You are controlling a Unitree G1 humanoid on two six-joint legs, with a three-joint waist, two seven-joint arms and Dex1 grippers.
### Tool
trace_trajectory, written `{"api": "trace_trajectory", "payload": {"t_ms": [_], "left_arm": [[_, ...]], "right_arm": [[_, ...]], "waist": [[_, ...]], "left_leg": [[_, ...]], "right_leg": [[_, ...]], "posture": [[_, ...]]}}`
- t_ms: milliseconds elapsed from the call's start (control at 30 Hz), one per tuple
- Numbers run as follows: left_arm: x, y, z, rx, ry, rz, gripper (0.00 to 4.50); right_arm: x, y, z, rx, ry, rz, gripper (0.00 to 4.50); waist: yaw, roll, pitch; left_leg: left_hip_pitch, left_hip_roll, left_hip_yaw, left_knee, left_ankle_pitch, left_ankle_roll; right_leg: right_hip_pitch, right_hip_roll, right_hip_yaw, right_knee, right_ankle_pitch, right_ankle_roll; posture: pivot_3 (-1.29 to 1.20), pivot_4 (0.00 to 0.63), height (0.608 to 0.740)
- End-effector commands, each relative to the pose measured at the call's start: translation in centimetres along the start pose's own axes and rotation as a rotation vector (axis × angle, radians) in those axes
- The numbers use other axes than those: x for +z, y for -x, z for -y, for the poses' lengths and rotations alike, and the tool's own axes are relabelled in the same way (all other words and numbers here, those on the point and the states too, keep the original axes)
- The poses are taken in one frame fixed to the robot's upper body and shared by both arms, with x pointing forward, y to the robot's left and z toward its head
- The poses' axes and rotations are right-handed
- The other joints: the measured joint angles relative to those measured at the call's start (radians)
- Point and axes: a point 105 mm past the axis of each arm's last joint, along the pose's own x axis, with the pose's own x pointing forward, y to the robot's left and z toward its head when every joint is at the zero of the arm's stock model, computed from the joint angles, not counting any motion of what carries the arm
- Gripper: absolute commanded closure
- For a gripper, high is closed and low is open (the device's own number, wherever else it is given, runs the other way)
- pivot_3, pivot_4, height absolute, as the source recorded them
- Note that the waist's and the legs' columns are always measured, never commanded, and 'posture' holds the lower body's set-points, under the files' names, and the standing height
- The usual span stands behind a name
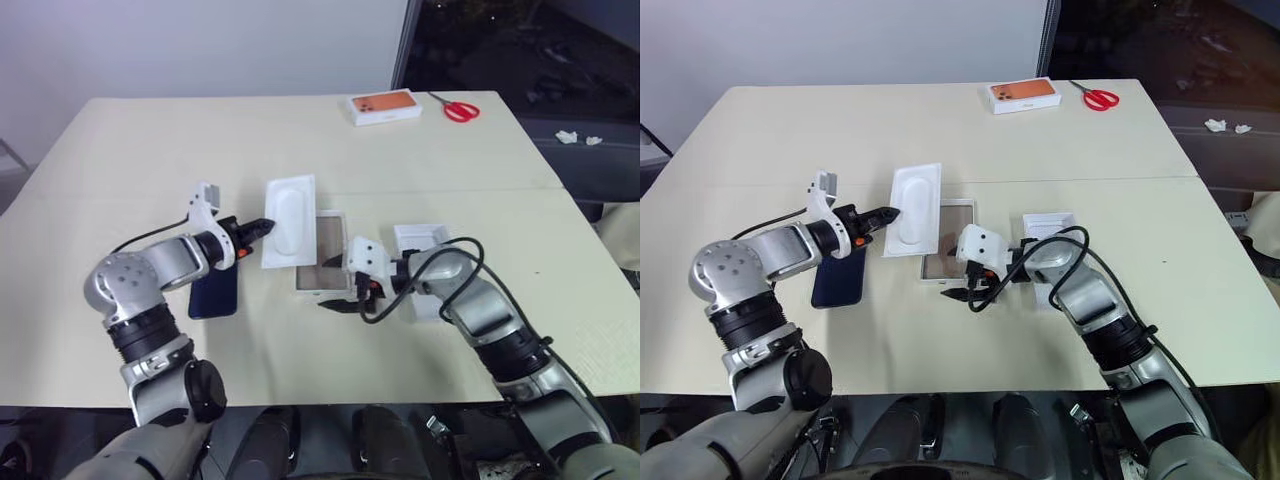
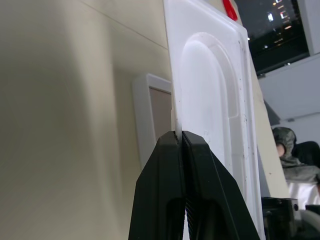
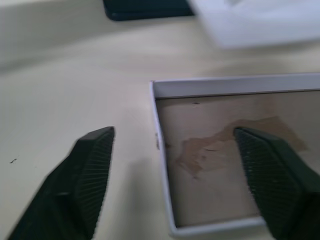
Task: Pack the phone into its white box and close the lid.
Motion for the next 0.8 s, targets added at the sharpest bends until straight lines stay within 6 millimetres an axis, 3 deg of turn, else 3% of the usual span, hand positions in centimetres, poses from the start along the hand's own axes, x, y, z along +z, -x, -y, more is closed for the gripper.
{"api": "trace_trajectory", "payload": {"t_ms": [33,200,400,533,633,800], "left_arm": [[-0.5,-0.4,1.2,-0.006,-0.041,0.013,4.50],[-1.9,-1.3,0.8,0.054,-0.037,-0.001,4.50],[-2.9,-2.4,0.9,0.079,-0.037,-0.027,4.50],[-3.4,-2.5,1.2,0.066,-0.033,-0.045,4.50],[-3.4,-2.4,1.2,0.065,-0.044,-0.048,3.52],[-3.2,-2.2,1.3,0.067,-0.068,-0.053,0.99]], "right_arm": [[0.7,4.6,0.9,-0.017,0.035,-0.009,0.65],[-1.0,7.8,3.0,-0.126,0.013,-0.049,0.65],[-1.4,8.1,5.4,-0.257,0.013,-0.005,0.65],[-0.9,7.6,5.6,-0.269,0.019,0.024,0.65],[-1.0,7.4,5.7,-0.271,0.028,0.020,0.59],[-0.9,7.0,5.8,-0.270,0.036,0.028,0.59]], "waist": [[0.004,-0.001,0.000],[0.008,-0.003,0.001],[0.001,-0.003,0.002],[0.001,-0.003,0.002],[0.001,-0.003,0.002],[0.000,-0.003,0.002]], "left_leg": [[0.000,0.000,0.000,0.000,0.000,0.000],[0.000,0.001,0.000,0.000,0.000,0.001],[0.000,0.002,0.000,-0.001,0.000,0.000],[0.000,0.002,0.001,0.000,0.000,0.000],[0.000,0.002,0.001,0.000,0.000,-0.001],[0.000,0.002,0.001,0.000,0.000,-0.001]], "right_leg": [[0.000,0.000,0.000,0.000,0.000,0.000],[0.001,0.000,0.000,-0.001,0.000,0.000],[0.001,0.002,0.000,-0.001,0.000,0.000],[0.000,0.002,0.000,-0.001,0.000,0.000],[0.000,0.002,0.000,-0.001,0.000,0.000],[0.000,0.003,0.000,-0.001,0.000,0.000]], "posture": [[0.00,0.150,0.740],[0.00,0.150,0.740],[0.00,0.150,0.740],[0.00,0.150,0.740],[0.00,0.150,0.740],[0.00,0.150,0.740]]}}
